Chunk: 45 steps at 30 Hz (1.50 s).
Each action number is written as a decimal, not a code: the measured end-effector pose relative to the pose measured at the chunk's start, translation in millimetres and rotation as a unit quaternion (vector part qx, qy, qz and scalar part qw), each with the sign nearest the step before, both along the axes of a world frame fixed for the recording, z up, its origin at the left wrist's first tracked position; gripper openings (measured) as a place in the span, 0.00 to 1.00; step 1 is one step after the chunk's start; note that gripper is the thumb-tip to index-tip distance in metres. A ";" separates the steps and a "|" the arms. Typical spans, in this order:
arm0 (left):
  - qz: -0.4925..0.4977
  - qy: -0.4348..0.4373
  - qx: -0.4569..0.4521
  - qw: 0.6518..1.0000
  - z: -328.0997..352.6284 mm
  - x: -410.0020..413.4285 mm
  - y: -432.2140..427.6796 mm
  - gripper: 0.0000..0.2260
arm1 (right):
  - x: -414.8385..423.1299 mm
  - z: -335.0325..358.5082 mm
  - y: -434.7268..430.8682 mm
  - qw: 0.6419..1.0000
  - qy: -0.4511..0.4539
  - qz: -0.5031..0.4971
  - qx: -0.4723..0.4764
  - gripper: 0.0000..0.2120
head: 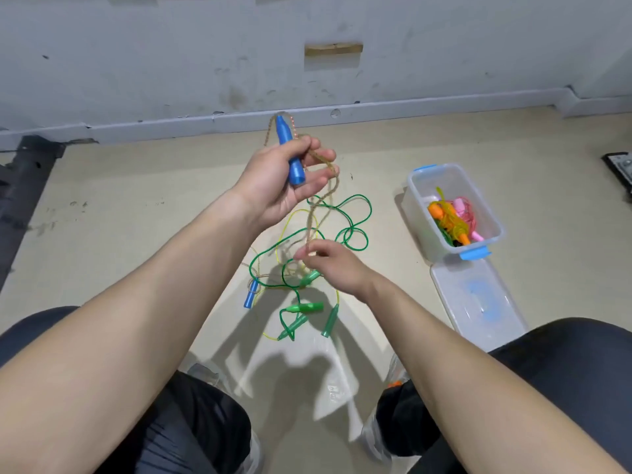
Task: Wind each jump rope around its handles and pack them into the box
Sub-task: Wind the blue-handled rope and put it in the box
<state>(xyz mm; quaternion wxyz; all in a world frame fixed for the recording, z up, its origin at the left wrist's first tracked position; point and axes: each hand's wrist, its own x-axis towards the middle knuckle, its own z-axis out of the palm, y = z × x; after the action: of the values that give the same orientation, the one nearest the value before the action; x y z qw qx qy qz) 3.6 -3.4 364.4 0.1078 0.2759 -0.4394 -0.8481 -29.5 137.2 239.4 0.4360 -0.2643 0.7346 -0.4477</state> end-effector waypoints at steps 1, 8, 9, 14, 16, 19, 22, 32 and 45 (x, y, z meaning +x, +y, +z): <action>0.019 0.001 -0.001 1.000 0.4 -0.4 -3.1 0.07 | 0.3 -8.3 -0.2 1.000 0.021 0.010 0.016 0.06; 0.160 -0.063 -0.096 0.980 -24.3 12.9 -45.4 0.04 | -20.8 -37.6 30.7 0.991 0.062 -0.077 0.086 0.06; 0.167 -0.076 -0.113 0.976 -30.8 16.1 -48.7 0.03 | -24.2 -34.1 31.9 0.990 0.066 -0.097 0.072 0.06; 0.238 -0.120 -0.077 0.961 -48.3 31.4 -66.1 0.03 | -52.5 2.0 25.1 0.973 0.147 -0.176 -0.011 0.08; 0.249 -0.103 -0.002 0.963 -44.5 35.3 -71.1 0.05 | -59.8 20.0 23.3 0.973 0.027 -0.218 -0.067 0.07; 0.189 -0.059 0.067 0.978 -24.9 30.1 -64.3 0.10 | -72.1 35.5 18.0 0.954 -0.042 -0.272 -0.121 0.06; 0.094 -0.034 0.065 0.993 5.3 14.8 -44.4 0.11 | -75.6 29.7 6.2 0.931 -0.087 -0.333 -0.124 0.08; 0.033 0.002 0.074 0.997 41.9 -20.8 -11.1 0.05 | 0.7 -21.1 -54.7 0.997 -0.083 0.002 0.004 0.14; -0.071 -0.118 -0.448 0.883 -81.0 23.9 -67.7 0.03 | -45.4 -2.4 9.4 0.984 -0.143 -0.107 0.025 0.12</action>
<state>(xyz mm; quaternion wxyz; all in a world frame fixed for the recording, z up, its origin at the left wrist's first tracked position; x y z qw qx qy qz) 27.5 -71.0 283.4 0.1067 0.2642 -0.8004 -0.5275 -74.9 146.6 237.0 0.4929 -0.1065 0.6998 -0.5060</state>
